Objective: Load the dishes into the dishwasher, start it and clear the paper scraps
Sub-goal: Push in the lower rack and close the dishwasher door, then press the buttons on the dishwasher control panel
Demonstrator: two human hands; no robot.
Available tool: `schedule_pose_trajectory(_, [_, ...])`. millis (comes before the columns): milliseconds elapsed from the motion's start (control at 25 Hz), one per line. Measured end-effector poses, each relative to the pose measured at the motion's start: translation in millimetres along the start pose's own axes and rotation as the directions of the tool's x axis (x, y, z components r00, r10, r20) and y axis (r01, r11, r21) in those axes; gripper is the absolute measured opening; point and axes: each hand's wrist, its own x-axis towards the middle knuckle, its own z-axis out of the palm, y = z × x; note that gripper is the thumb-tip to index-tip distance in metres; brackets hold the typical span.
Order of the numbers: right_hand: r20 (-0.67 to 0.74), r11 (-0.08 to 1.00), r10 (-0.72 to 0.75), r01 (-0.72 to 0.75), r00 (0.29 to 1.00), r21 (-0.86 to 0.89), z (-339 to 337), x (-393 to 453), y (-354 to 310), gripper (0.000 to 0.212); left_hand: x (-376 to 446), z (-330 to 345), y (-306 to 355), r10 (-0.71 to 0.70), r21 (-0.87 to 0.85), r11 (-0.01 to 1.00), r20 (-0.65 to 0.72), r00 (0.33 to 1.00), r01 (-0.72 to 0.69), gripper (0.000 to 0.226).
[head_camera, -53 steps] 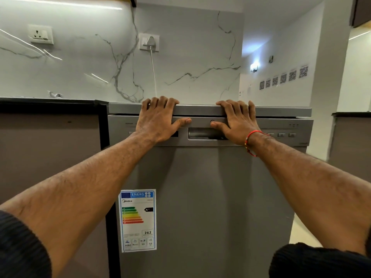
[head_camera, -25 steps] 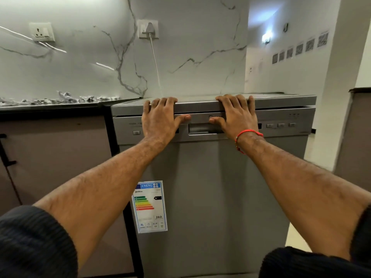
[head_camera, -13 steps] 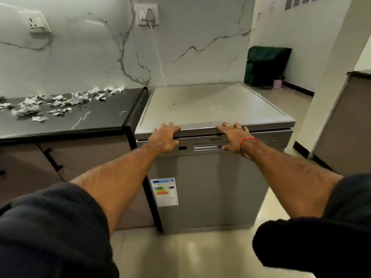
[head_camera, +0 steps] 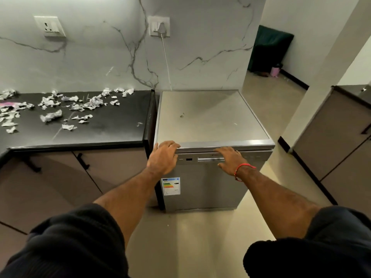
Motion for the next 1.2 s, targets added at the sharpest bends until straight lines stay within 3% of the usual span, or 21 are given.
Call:
schedule_pose_trajectory(160, [0.017, 0.998, 0.041, -0.040, 0.999, -0.041, 31, 10, 27, 0.082, 8, 65, 4, 0.070, 0.063, 0.996, -0.007, 0.998, -0.069, 0.054])
schedule_pose_trajectory(280, [-0.002, 0.984, 0.038, -0.038, 0.999, -0.177, 60, 38, 55, 0.101, 32, 121, 5, 0.121, 0.145, 0.983, -0.060, 0.991, -0.111, 0.073])
schedule_pose_trajectory(400, [-0.117, 0.949, -0.037, -0.002, 0.992, -0.317, 82, 80, 82, 0.109, 66, 154, 7, 0.143, 0.238, 0.965, -0.108, 0.984, -0.114, 0.072])
schedule_pose_trajectory(480, [-0.196, 0.948, -0.071, 0.005, 0.978, -0.319, 99, 106, 101, 0.109, 87, 181, 7, 0.173, 0.277, 0.953, -0.161, 0.972, -0.124, 0.074])
schedule_pose_trajectory(560, [-0.361, 0.967, -0.073, -0.024, 0.930, -0.255, 120, 124, 111, 0.100, 102, 208, 3, 0.150, 0.215, 0.973, -0.296, 0.943, -0.087, 0.071])
schedule_pose_trajectory(680, [-0.626, 0.972, -0.085, -0.073, 0.775, -0.223, 148, 140, 113, 0.083, 114, 236, 2, 0.087, 0.139, 0.990, -0.513, 0.854, -0.017, 0.060])
schedule_pose_trajectory(840, [-0.700, 0.989, -0.083, -0.029, 0.709, -0.146, 147, 149, 118, 0.076, 121, 242, -3, 0.108, 0.176, 0.984, -0.593, 0.798, -0.003, 0.049])
schedule_pose_trajectory(920, [-0.660, 0.997, -0.026, -0.032, 0.751, -0.076, 139, 148, 112, 0.073, 120, 235, 3, 0.062, 0.146, 0.989, -0.555, 0.830, 0.024, 0.049])
schedule_pose_trajectory(1000, [-0.522, 0.997, 0.079, -0.080, 0.849, 0.022, 127, 145, 101, 0.076, 120, 216, 17, -0.043, 0.084, 0.992, -0.448, 0.893, 0.090, 0.054])
schedule_pose_trajectory(1080, [-0.292, 0.992, 0.123, -0.112, 0.949, 0.053, 106, 143, 93, 0.081, 123, 185, 28, -0.157, 0.040, 0.985, -0.224, 0.962, 0.170, 0.059])
schedule_pose_trajectory(1160, [-0.133, 0.997, 0.080, -0.082, 0.988, -0.012, 70, 138, 89, 0.075, 124, 143, 35, -0.163, 0.011, 0.987, 0.014, 0.986, 0.163, 0.064])
schedule_pose_trajectory(1200, [-0.102, 0.998, 0.065, -0.066, 0.993, -0.005, 51, 134, 87, 0.069, 123, 124, 37, -0.153, -0.016, 0.988, 0.070, 0.986, 0.155, 0.070])
